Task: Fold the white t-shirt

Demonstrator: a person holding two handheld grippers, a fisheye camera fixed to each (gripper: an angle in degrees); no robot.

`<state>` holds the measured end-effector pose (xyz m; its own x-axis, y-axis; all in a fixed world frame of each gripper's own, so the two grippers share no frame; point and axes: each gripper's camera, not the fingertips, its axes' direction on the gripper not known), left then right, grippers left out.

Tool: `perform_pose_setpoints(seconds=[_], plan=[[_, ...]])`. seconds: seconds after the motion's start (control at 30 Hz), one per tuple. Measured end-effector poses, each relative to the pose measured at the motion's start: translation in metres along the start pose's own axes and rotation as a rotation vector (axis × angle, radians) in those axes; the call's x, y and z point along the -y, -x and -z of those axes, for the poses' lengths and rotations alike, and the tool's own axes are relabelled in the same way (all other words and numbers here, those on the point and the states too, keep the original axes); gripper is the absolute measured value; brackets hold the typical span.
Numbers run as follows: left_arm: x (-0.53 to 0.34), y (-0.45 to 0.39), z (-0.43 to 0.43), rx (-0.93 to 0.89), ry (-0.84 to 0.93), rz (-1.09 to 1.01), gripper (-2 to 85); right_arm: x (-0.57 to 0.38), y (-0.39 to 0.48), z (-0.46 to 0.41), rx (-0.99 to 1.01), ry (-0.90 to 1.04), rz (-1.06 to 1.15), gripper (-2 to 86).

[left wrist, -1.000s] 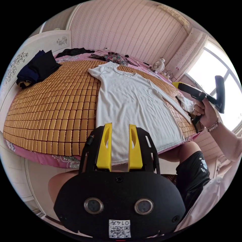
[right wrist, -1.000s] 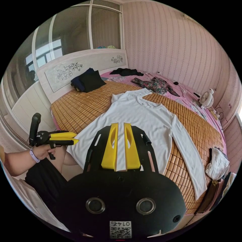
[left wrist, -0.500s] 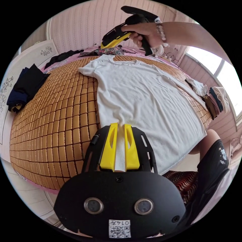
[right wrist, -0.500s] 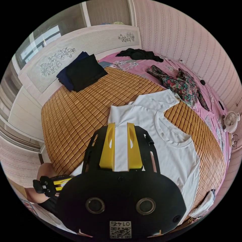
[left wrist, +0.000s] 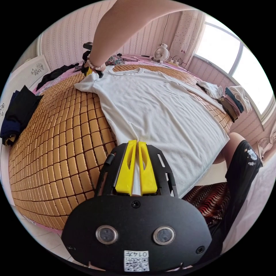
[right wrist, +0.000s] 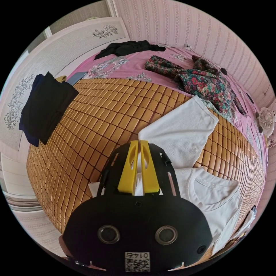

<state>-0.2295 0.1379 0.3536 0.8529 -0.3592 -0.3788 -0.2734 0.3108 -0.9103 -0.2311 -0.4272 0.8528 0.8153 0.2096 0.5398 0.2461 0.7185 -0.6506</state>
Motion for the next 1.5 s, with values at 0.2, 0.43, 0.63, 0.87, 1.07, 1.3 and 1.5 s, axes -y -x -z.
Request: perform_pose_setpoints(seconds=[0.2,0.43,0.63,0.87,1.07,1.3,1.5], plan=[[-0.014,0.005,0.021,0.030,-0.084,-0.009,0.0,-0.007,0.000,0.064,0.666,-0.122,0.274,1.2],[-0.031,0.023,0.084,0.085,-0.303,0.066,0.3,-0.036,0.044,0.178,0.915,-0.221,0.702,7.2],[-0.069,0.066,0.143,0.053,-0.321,0.249,1.5,-0.063,0.026,0.153,0.878,-0.008,0.647,12.1],[-0.142,0.138,0.186,0.271,-0.209,0.572,3.1,-0.115,-0.018,0.097,0.664,0.102,0.550,10.3],[-0.140,0.166,0.159,0.316,-0.091,0.562,3.7,-0.131,-0.025,0.070,0.640,0.116,0.467,9.8],[-0.119,0.181,0.138,0.286,0.057,0.442,0.8,-0.163,-0.023,0.061,0.624,0.091,0.466,9.3],[-0.100,0.240,0.166,0.385,0.029,0.461,0.3,-0.191,-0.028,0.059,0.660,0.074,0.416,9.0]])
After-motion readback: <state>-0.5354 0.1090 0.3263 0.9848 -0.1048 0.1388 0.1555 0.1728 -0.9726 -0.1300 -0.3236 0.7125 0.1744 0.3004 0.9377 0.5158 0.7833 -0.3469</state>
